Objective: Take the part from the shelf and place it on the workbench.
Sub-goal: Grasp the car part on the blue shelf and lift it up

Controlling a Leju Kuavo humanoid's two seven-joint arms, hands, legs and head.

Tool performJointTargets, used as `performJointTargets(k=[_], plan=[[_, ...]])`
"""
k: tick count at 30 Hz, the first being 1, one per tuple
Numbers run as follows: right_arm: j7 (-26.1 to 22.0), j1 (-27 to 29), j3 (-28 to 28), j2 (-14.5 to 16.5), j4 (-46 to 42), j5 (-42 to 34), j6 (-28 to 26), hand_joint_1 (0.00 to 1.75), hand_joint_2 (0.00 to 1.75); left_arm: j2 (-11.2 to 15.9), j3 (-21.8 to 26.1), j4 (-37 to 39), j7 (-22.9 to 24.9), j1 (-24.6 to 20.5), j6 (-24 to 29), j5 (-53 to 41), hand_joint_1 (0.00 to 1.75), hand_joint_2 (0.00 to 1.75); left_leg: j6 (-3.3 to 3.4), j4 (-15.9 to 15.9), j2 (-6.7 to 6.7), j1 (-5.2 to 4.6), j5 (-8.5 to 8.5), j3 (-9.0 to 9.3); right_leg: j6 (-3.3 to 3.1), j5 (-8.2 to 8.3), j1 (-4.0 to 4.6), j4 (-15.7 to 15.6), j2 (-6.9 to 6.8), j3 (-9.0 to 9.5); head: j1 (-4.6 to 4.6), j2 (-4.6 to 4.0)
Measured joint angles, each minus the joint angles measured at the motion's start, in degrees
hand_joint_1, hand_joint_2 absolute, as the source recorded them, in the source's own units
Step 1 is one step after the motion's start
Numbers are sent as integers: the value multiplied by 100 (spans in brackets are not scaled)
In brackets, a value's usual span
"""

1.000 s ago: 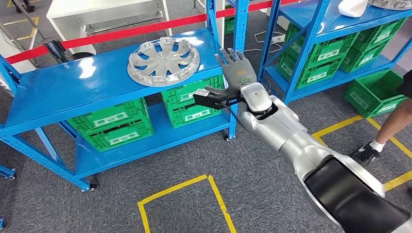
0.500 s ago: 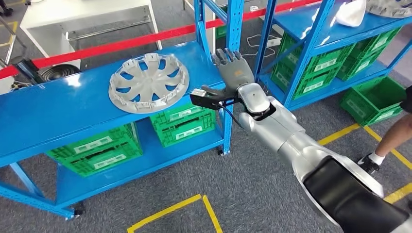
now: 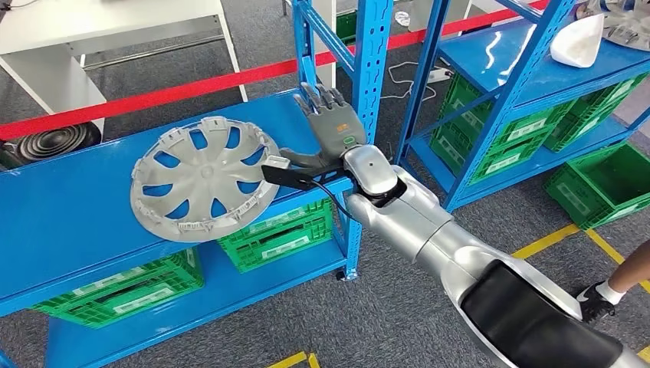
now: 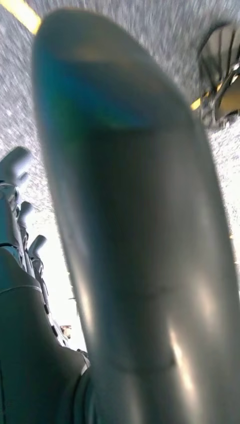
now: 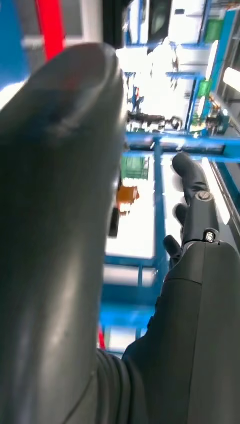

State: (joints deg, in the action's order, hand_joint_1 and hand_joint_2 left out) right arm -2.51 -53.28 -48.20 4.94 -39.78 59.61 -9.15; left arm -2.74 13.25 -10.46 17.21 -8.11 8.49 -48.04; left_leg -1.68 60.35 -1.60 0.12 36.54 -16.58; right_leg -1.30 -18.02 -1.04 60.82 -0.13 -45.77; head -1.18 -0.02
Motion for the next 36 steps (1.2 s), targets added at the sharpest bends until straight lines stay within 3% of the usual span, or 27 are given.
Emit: performJointTargets(k=[1,2,3,5,6,7,8,10,11,12,14,16,19,20,21,22,23,25,26,28,31,32,34,35,36], plan=[[7,5,-11,61,-79,-6,39,0,0,-9,0,1,-5,-14,-4,-10,0,0,-33,444,29,5,-74,-279,-21,-75,-19,-45,12,108,-15,0],[20,29,-30,110,-156,-15,99,0,0,-22,0,2,-12,-20,-10,-23,0,0,-66,803,63,14,-1,-572,-30,-151,-24,-98,22,232,-32,0],[32,58,-58,158,-238,-32,169,0,0,-31,0,3,-16,-24,-25,-35,0,0,-96,1027,86,26,218,-837,-37,-225,-32,-147,27,360,-45,0],[45,109,-125,254,-425,-101,329,0,0,-37,0,8,-1,-20,-54,-57,0,0,-136,1086,106,50,761,-1232,-37,-375,-48,-211,47,597,-44,0],[40,127,-162,312,-525,-147,407,0,0,-38,0,12,12,-18,-66,-61,0,0,-147,962,114,65,858,-1368,-30,-450,-57,-223,57,702,-45,0],[34,144,-203,371,-625,-193,488,0,0,-40,1,16,27,-15,-73,-62,0,0,-160,749,122,82,733,-1465,-15,-520,-66,-227,65,798,-45,0],[34,164,-253,428,-722,-233,566,0,0,-45,2,22,47,-14,-83,-58,0,0,-171,446,137,101,353,-1530,9,-587,-75,-231,67,881,-46,0],[46,208,-374,516,-879,-291,685,0,0,-69,11,51,85,-10,-102,-49,0,0,-173,-138,189,119,-576,-1633,77,-693,-75,-223,68,998,-55,0],[57,228,-433,551,-943,-308,723,0,0,-81,17,64,101,-12,-110,-45,0,0,-150,-292,200,114,-881,-1660,119,-732,-71,-224,68,1021,-60,0],[63,240,-479,576,-999,-322,743,0,0,-91,24,72,111,-14,-113,-43,0,0,-120,-335,198,101,-994,-1685,160,-757,-64,-225,68,1032,-62,0],[68,241,-536,620,-1121,-340,764,0,0,-100,34,62,118,-28,-109,-33,0,0,-43,-315,160,93,-994,-1665,236,-808,-62,-228,57,1034,-60,0],[60,223,-576,639,-1218,-360,782,0,0,-109,51,52,102,-44,-89,-14,0,0,38,-330,144,100,-976,-1618,265,-967,-56,40,38,919,-58,0],[52,222,-640,641,-1280,-398,814,0,0,-108,83,48,70,-63,-61,-2,0,0,160,-306,132,55,-897,-1554,240,-1383,-14,1181,30,305,-56,0],[54,227,-662,639,-1289,-414,824,0,0,-109,86,48,66,-59,-60,-1,0,0,187,-289,125,29,-864,-1534,220,-1414,8,1443,31,126,-56,0],[54,232,-684,637,-1300,-427,832,0,0,-113,87,49,62,-52,-60,-2,0,0,204,-273,115,2,-829,-1509,188,-1334,32,1490,31,49,-56,0],[54,234,-704,636,-1320,-439,839,0,0,-116,87,50,61,-45,-60,-4,0,0,215,-258,102,-26,-790,-1474,141,-1149,61,1300,33,95,-56,0],[53,232,-723,636,-1348,-449,848,0,0,-119,87,50,61,-41,-60,-8,0,0,223,-246,91,-51,-748,-1431,80,-901,96,920,35,244,-56,0],[55,226,-751,635,-1400,-473,885,0,0,-131,89,49,60,-45,-58,-18,0,0,216,-221,73,-89,-670,-1384,-46,-617,153,204,39,578,-76,0],[57,227,-764,633,-1418,-490,911,0,0,-134,91,49,59,-54,-57,-22,0,0,196,-212,67,-89,-646,-1383,-82,-585,175,4,41,676,-86,0],[74,233,-791,620,-1438,-533,977,0,0,-133,97,48,50,-66,-54,-27,0,0,140,-223,57,-78,-628,-1391,-101,-627,194,-112,51,733,-99,0],[95,248,-830,597,-1440,-582,1031,0,0,-125,126,43,32,-67,-54,-27,0,0,49,-143,87,-82,-534,-1417,-129,-621,111,-237,42,852,-109,0],[94,252,-840,593,-1439,-594,1032,0,0,-121,137,42,27,-73,-54,-27,0,0,8,70,100,-71,-429,-1522,-135,-622,75,-276,32,901,-118,0],[92,274,-856,582,-1428,-614,1034,0,0,-114,157,42,20,-80,-54,-28,0,0,-78,792,118,-8,-165,-1926,-129,-642,43,-299,20,943,-138,0],[92,296,-864,574,-1421,-616,1035,0,0,-110,167,43,20,-76,-54,-28,0,0,-115,1110,123,29,-100,-2133,-117,-653,23,-299,19,952,-137,0],[92,319,-874,567,-1415,-617,1037,0,0,-104,174,44,22,-67,-54,-28,0,0,-152,1253,126,62,-138,-2260,-99,-665,1,-296,21,959,-138,0]])
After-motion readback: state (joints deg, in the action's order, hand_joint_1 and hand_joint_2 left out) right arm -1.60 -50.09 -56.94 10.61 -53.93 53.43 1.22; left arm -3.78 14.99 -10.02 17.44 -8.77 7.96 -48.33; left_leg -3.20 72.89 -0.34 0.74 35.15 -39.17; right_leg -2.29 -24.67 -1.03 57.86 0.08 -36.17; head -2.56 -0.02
